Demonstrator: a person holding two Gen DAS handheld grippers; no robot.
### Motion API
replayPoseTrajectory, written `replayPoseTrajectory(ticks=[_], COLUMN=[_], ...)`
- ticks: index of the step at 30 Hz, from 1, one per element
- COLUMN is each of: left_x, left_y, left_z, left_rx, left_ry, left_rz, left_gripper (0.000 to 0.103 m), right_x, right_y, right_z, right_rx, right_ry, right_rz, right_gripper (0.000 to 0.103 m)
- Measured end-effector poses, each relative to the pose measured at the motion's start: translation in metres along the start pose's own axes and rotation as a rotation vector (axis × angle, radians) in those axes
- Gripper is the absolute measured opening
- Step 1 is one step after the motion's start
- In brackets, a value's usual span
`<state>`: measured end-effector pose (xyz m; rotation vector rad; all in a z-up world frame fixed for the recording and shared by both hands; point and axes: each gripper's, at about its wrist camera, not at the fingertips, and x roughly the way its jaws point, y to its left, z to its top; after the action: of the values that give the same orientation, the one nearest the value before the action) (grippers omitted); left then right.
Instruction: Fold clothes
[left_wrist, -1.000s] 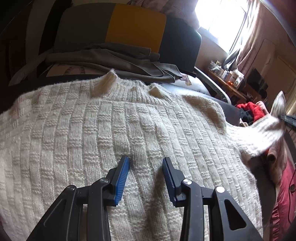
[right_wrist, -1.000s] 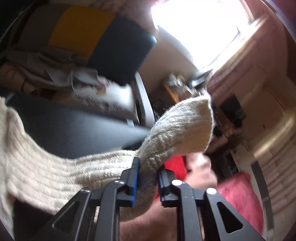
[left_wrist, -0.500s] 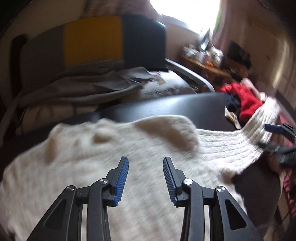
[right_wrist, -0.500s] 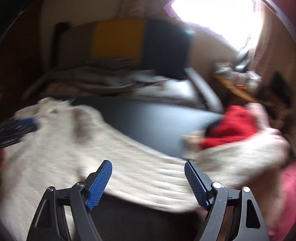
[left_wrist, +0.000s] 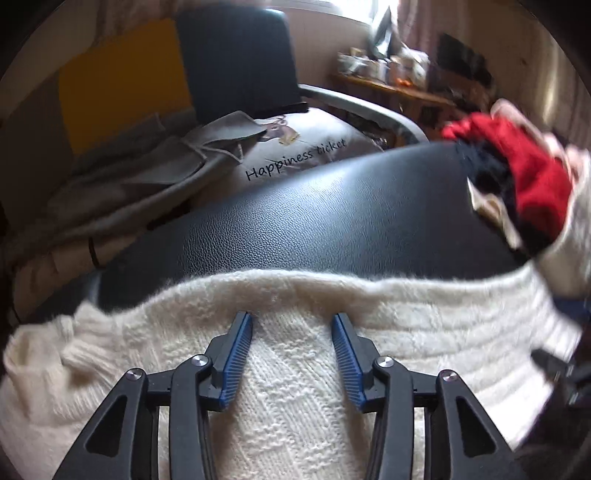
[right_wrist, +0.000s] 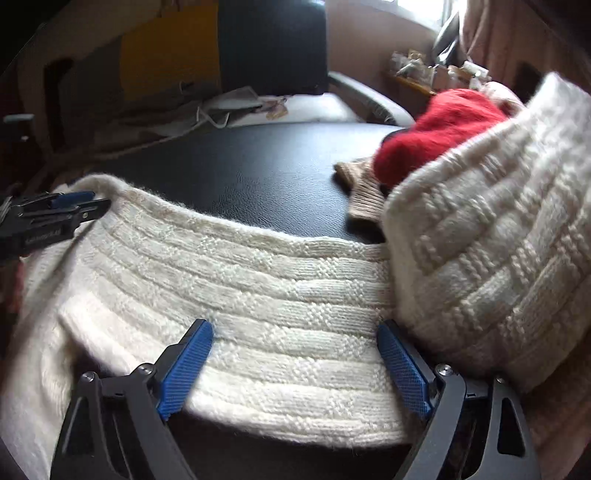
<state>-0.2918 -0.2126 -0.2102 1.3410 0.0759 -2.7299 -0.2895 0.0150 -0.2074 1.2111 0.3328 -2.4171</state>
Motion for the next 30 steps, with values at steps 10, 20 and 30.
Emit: replayPoseTrajectory(ticks=[10,20,30], left_x=[-0.076,-0.188,-0.229], left_y=[0.046,0.117,0.124], left_z=[-0.032,-0.189,-0.316], left_rx=[-0.151,-0.372,-0.523], left_ry=[-0.089,-0.122,-0.141], left_rz=[0.011,0.189,0.194], left_gripper=[0.047,0.045,0.045], right_x=[0.0,-0.083,-0.065], right_y=[0.005,0.12,0.168], right_z=[-0.001,-0.007,-0.089], right_rx=[0.002,-0.141,-0.276], right_ry=[0.003,-0.132,-0.014], right_rz=[-0.023,0.298,0.284], right_gripper=[0.096,0.095,0.095])
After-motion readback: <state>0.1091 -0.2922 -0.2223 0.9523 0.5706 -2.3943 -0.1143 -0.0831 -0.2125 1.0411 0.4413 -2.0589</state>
